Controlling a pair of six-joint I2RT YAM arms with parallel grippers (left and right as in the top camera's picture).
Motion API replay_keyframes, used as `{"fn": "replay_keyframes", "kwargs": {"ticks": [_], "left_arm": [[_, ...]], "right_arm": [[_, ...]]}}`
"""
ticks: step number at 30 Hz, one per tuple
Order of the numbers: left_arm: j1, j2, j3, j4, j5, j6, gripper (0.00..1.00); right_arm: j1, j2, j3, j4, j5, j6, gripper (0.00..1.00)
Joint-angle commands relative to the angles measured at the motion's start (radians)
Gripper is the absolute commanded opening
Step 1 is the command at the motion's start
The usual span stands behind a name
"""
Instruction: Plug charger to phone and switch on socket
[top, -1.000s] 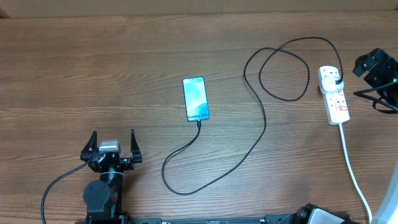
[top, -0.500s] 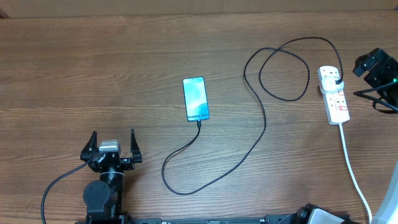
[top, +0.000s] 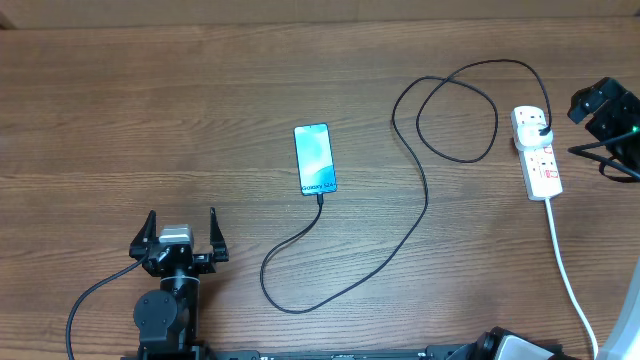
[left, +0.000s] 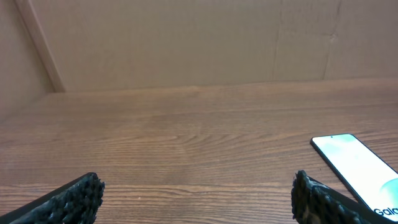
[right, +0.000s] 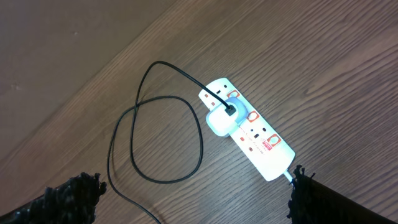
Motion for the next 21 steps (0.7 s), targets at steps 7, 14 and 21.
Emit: {"fn": "replay_keyframes", "kwargs": {"ticks": [7, 14, 21], "left_arm": [[0.007, -0.008, -0.003, 0.0, 0.012, 0.015, 1.0], [0.007, -0.008, -0.003, 0.0, 0.012, 0.015, 1.0], [0.007, -0.008, -0.003, 0.0, 0.012, 0.015, 1.0]], "right_arm": [[0.0, -0.098, 0.0, 0.005, -0.006, 0.004, 1.0], [0.0, -0.266, 0.0, 0.005, -0.006, 0.004, 1.0], [0.0, -0.403, -0.001, 0.003, -0.006, 0.004, 1.0]]}}
